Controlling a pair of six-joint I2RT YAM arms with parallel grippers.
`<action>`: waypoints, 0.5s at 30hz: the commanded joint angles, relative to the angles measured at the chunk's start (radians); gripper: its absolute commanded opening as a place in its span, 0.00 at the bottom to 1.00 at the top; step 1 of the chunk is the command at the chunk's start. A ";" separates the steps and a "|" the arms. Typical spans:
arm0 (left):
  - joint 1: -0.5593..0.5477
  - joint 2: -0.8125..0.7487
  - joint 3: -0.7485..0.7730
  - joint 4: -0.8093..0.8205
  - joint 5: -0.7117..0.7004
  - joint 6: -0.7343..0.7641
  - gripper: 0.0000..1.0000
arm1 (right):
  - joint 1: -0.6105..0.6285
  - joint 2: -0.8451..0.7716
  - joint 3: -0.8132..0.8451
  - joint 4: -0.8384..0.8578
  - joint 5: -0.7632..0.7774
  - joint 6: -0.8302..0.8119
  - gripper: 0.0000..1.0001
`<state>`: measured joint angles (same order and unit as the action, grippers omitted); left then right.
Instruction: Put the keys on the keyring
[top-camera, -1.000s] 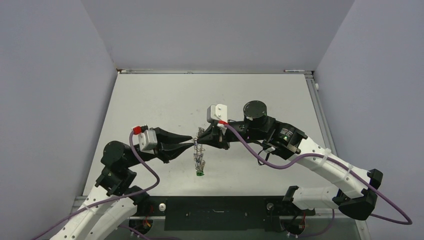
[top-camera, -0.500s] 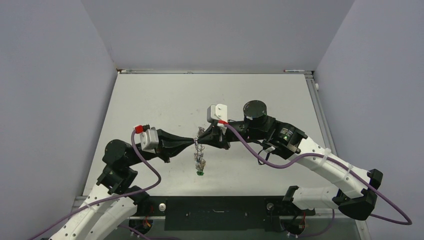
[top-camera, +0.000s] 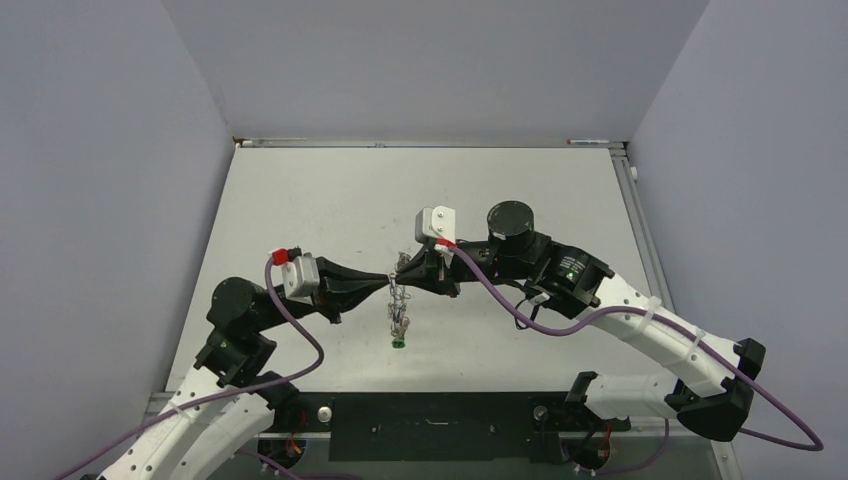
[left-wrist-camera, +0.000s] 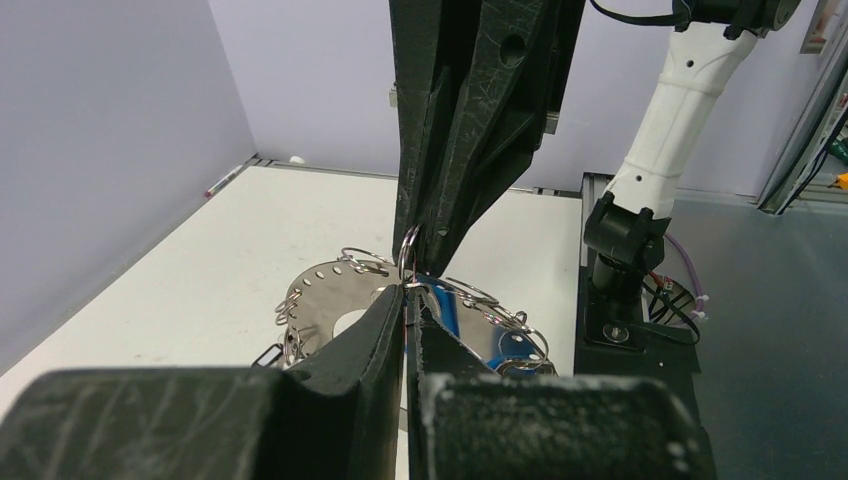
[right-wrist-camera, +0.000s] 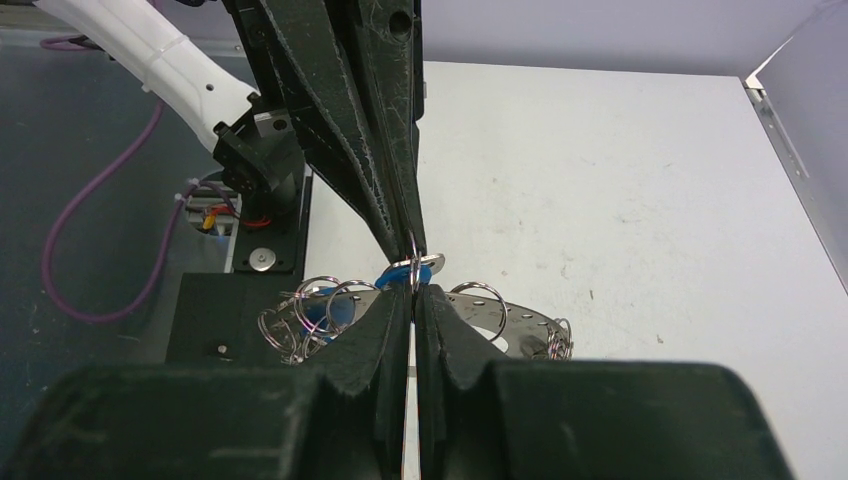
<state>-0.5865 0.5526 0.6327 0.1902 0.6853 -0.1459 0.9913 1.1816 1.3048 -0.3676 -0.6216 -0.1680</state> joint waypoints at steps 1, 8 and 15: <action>0.002 0.025 0.004 0.014 -0.015 0.013 0.00 | -0.006 -0.050 -0.018 0.155 -0.010 0.035 0.05; 0.002 0.033 -0.003 0.012 -0.007 0.007 0.00 | -0.021 -0.073 -0.031 0.197 -0.003 0.054 0.05; 0.007 0.018 0.031 -0.092 -0.038 0.087 0.00 | -0.028 -0.080 -0.028 0.180 -0.009 0.053 0.05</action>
<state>-0.5865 0.5755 0.6327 0.1837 0.6769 -0.1249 0.9695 1.1599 1.2598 -0.3206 -0.6083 -0.1253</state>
